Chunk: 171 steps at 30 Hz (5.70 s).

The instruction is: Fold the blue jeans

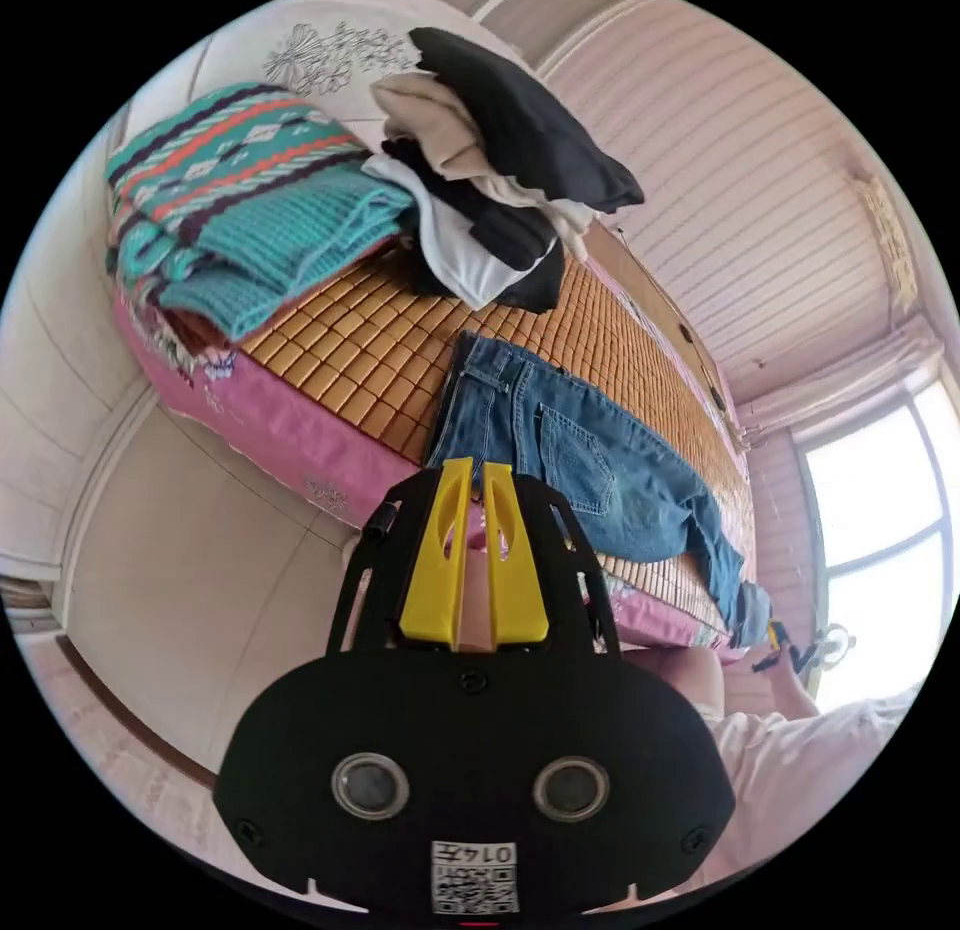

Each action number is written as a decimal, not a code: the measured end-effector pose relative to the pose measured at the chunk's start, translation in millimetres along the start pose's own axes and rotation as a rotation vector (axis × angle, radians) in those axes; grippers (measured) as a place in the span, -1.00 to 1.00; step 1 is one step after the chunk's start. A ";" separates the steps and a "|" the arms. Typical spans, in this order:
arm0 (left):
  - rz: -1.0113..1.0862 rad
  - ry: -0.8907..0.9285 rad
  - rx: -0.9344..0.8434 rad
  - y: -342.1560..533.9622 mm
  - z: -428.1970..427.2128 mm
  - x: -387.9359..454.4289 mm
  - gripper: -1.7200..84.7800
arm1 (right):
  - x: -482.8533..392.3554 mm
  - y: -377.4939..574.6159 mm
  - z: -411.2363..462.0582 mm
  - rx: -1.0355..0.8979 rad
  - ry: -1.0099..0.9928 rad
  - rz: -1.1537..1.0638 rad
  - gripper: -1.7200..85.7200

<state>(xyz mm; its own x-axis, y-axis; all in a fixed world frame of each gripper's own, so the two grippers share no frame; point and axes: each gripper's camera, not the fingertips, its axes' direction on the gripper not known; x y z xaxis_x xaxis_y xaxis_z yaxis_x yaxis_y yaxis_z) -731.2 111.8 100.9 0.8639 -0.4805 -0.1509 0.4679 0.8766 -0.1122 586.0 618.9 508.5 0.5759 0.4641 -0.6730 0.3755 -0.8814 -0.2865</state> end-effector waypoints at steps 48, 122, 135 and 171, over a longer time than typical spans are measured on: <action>-0.137 0.086 0.202 7.4 -7.2 -76.6 -0.98 | 48.9 135.0 -25.2 -0.016 -0.044 0.068 -0.96; 1.291 0.151 -0.496 116.3 364.2 364.3 -0.80 | -42.4 3.8 -69.0 0.214 -0.366 -0.231 -0.93; 1.221 0.148 -0.528 99.3 401.1 365.9 -0.81 | 72.5 75.7 20.0 -0.063 0.172 0.007 -0.78; 1.172 0.113 -0.410 111.9 456.2 391.4 -0.81 | 51.3 -103.8 32.6 -0.093 0.190 -0.310 -0.93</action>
<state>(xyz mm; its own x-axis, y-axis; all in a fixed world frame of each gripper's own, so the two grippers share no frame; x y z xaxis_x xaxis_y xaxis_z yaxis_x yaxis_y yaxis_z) -255.8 33.9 477.4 0.6911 0.5670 -0.4482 -0.6830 0.7152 -0.1484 552.9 731.3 481.5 0.5457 0.7231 -0.4234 0.6124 -0.6890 -0.3875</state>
